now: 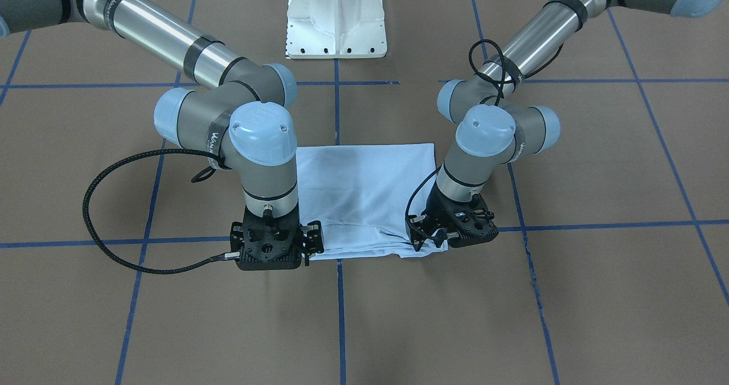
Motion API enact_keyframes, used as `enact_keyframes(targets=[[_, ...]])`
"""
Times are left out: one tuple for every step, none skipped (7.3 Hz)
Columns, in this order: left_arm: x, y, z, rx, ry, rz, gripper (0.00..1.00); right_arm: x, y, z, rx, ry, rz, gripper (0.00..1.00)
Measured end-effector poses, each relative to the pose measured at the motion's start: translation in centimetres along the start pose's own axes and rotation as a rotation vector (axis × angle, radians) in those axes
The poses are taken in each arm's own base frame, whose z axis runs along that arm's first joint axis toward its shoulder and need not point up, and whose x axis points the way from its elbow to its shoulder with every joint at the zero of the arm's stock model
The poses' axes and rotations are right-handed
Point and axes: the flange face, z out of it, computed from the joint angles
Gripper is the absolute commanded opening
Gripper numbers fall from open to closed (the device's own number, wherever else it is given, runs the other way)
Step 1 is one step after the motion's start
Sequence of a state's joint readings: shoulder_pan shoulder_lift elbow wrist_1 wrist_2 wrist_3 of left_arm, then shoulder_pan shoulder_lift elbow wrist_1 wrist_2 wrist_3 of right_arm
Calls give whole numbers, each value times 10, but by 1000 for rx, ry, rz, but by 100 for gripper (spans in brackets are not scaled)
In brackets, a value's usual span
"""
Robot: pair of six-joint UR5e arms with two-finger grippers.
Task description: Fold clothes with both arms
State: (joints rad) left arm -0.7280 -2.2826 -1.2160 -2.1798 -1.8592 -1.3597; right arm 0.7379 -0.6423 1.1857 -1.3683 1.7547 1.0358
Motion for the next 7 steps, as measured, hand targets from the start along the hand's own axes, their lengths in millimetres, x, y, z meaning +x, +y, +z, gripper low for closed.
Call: enact_keyframes(targets=[[0, 0, 0, -1, -1, 1, 0, 0, 0, 0, 0, 0, 0, 100], [-1, 1, 1, -1, -3, 3, 0, 0, 0, 0, 1, 0, 0, 100], [-3, 0, 1, -1, -6, 5, 0, 0, 0, 0, 1, -1, 0, 100], [-6, -2, 1, 2, -11, 7, 0, -1, 0, -1, 0, -1, 1, 100], [-9, -7, 0, 9, -16, 7, 0, -1, 0, -1, 1, -1, 1, 100], [-13, -14, 0, 18, -23, 3, 0, 0, 0, 0, 1, 0, 1, 100], [-20, -21, 1, 33, -36, -2, 5, 0, 0, 0, 1, 0, 1, 100]])
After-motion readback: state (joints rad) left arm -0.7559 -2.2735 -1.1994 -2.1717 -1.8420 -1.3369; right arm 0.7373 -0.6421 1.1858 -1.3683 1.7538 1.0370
